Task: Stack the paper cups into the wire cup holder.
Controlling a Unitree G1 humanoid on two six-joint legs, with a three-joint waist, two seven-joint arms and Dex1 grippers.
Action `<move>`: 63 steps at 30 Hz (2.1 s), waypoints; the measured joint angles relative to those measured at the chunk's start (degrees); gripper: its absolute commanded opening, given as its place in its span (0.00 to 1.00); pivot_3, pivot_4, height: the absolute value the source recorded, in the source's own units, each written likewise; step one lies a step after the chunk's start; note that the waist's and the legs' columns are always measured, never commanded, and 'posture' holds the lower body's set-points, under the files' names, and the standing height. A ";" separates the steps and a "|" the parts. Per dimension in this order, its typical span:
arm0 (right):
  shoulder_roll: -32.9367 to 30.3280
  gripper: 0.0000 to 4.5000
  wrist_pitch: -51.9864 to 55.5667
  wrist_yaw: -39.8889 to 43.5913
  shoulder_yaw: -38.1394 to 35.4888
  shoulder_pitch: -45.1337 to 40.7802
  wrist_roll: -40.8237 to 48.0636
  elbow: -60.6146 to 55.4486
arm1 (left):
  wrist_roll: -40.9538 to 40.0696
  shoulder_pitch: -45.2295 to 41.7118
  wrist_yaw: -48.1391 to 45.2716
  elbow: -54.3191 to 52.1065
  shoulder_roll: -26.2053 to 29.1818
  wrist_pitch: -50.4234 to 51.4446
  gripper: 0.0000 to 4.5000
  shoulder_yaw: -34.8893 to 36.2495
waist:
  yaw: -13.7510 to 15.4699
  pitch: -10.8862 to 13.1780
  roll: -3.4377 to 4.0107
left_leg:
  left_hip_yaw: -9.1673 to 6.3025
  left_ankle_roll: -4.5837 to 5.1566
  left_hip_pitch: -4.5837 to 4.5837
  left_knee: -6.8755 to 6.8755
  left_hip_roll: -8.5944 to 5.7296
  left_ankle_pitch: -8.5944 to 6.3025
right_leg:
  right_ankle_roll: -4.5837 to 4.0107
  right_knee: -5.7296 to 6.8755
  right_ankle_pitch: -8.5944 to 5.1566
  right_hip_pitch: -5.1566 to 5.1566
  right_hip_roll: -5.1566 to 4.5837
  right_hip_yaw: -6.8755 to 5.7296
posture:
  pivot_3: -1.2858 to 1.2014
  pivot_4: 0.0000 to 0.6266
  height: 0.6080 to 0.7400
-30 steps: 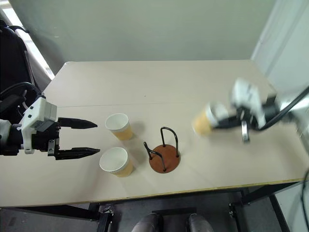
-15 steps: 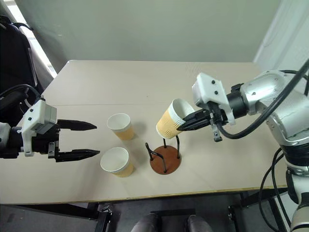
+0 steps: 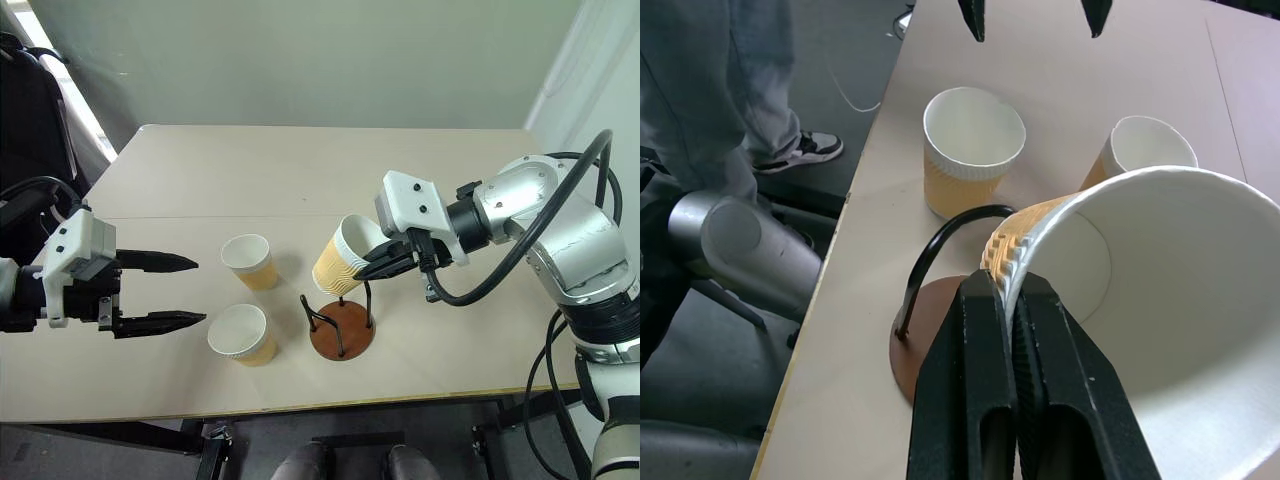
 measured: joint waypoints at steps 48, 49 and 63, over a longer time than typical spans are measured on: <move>-14.62 1.00 9.81 -3.94 -33.48 23.84 23.80 -1.74 | 16.46 -15.40 -16.44 2.78 0.27 -19.26 0.47 -32.04 | 0.39 0.06 0.19 | -0.03 -0.15 -0.30 0.10 0.19 -0.12 | 0.07 -0.09 0.01 -0.13 0.24 0.04 | 0.52 0.24 1.00; -14.74 1.00 9.81 -4.09 -33.58 24.01 23.84 -1.80 | 16.45 -15.52 -16.46 2.80 0.26 -19.26 0.39 -32.04 | 0.39 0.06 0.19 | -0.04 -0.15 -0.30 0.10 0.19 -0.12 | 0.07 -0.09 0.01 -0.13 0.25 0.04 | 0.52 0.24 1.00; -15.03 1.00 8.71 -6.19 -33.66 24.26 24.98 -3.11 | 11.79 -17.65 -16.97 4.42 0.55 -15.88 0.01 -29.62 | 0.44 0.06 0.19 | -0.04 -0.12 -0.28 0.13 0.19 -0.10 | 0.11 -0.06 0.04 -0.10 0.26 0.04 | 0.52 0.24 1.00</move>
